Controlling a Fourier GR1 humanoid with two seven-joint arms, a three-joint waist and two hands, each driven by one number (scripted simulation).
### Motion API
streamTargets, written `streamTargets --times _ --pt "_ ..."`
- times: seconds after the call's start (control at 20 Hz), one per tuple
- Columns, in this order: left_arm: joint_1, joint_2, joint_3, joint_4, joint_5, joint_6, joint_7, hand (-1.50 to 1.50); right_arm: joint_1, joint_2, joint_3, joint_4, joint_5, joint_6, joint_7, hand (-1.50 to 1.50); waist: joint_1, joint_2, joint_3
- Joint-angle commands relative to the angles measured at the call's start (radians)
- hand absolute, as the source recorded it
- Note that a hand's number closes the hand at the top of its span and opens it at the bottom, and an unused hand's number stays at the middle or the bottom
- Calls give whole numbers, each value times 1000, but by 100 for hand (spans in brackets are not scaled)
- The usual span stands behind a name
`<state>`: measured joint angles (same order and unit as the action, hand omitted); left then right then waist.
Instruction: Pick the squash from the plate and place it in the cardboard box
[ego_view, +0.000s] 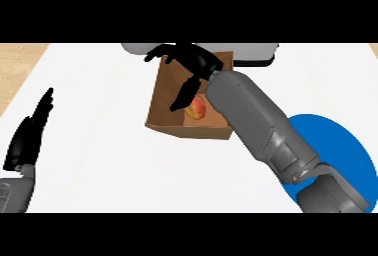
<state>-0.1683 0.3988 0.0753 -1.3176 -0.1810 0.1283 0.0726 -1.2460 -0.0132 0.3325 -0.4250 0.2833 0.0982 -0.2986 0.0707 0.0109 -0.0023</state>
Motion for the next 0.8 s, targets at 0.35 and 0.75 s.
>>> streamTargets --times 0.35,0.75 --pt "30 18 30 -16 11 -22 5 0 -13 13 -163 16 -242 -79 -122 -150 -16 1 3" --pt "5 -21 14 5 -18 4 14 0 -71 -148 -309 128 -316 118 -181 -150 -35 5 2"
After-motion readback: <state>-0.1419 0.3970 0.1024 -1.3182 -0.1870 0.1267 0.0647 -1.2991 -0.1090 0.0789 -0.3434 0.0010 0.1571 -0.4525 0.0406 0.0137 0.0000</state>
